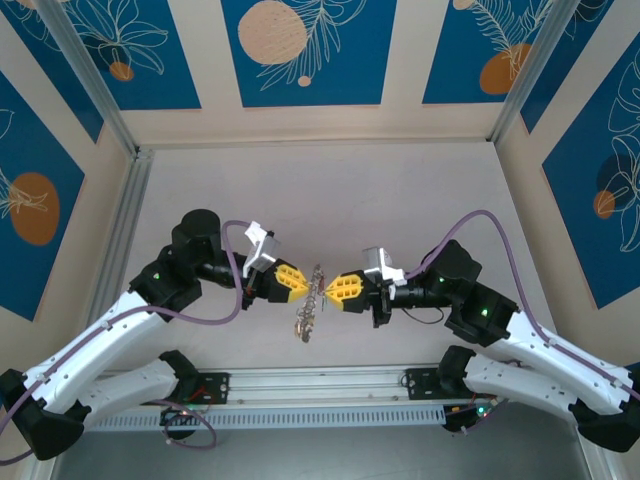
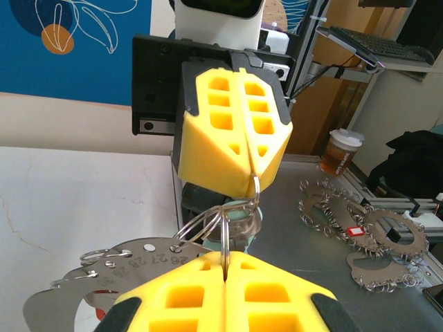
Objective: Put the keys on the keyring
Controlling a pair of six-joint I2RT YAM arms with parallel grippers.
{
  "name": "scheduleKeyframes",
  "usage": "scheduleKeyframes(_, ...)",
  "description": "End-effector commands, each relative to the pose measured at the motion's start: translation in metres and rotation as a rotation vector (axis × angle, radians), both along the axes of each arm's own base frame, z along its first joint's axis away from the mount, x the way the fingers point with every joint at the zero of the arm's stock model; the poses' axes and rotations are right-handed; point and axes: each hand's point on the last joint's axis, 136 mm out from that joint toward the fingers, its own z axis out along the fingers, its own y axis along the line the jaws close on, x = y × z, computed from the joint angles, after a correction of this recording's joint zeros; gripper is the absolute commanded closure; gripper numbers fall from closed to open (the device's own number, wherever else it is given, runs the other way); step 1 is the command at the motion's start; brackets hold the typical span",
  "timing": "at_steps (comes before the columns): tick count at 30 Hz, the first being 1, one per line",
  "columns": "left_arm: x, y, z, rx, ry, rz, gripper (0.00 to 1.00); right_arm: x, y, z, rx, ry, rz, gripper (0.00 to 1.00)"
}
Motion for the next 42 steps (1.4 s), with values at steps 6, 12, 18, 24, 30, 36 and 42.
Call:
scheduleKeyframes(6,-0.0070,0.0053,0.0149,-0.058,-0.062,-0.027,1.00,0.0120,0.0091,0.0060,-0.022,-0.032,-0.062,1.00)
scheduleKeyframes(12,-0.0072,0.0059,0.0140,-0.055,-0.064,-0.024,1.00,0.0131,0.0079,0.0053,-0.027,-0.065,-0.100,1.00)
scheduleKeyframes(18,-0.0066,0.0061,0.0137,-0.052,-0.064,-0.018,1.00,0.0061,0.0012,0.0094,-0.005,-0.090,-0.097,1.00)
scheduleKeyframes(24,-0.0069,0.0063,0.0151,-0.054,-0.066,-0.020,1.00,0.0087,0.0016,0.0086,-0.006,-0.094,-0.109,1.00)
scheduleKeyframes(30,-0.0074,0.0064,0.0151,-0.054,-0.066,-0.021,1.00,0.0084,0.0054,0.0071,-0.012,-0.090,-0.095,1.00)
scheduleKeyframes(36,-0.0065,0.0056,0.0145,-0.053,-0.064,-0.022,1.00,0.0087,0.0055,0.0080,-0.010,-0.089,-0.095,1.00)
scheduleKeyframes(42,-0.0064,0.0056,0.0153,-0.054,-0.064,-0.022,1.00,0.0066,0.0059,0.0094,-0.006,-0.087,-0.083,1.00)
